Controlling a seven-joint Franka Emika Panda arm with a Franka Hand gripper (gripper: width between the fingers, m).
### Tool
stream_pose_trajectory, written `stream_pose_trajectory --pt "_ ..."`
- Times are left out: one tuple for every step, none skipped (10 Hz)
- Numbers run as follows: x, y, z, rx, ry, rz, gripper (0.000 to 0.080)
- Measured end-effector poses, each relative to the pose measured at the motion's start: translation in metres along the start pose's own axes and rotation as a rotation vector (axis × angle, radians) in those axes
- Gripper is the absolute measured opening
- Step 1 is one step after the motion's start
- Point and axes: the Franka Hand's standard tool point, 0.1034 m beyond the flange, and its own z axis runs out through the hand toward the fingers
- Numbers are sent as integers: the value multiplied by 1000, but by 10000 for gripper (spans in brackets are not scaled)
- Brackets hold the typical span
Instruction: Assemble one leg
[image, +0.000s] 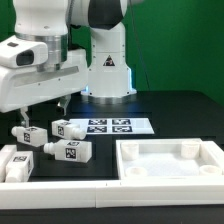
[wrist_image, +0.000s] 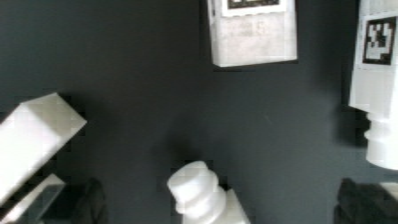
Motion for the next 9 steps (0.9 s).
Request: stream_pose_trajectory --pt "3 -5 1 12 -35 29 649" --pt "8 -10 4 10 -90 27 649" --pt "5 -12 13 -38 -147 53 649" --pt "-2 -15 21 -41 -196 73 649" --pt "-7 -14 25 -26 -242 59 649" --pt "-10 -9 25 -5 -278 50 649" --pt "-6 -12 26 1 -327 68 649" --pt "-2 -16 29 17 -367 60 649" --pt "-2 -18 32 39 -417 49 649"
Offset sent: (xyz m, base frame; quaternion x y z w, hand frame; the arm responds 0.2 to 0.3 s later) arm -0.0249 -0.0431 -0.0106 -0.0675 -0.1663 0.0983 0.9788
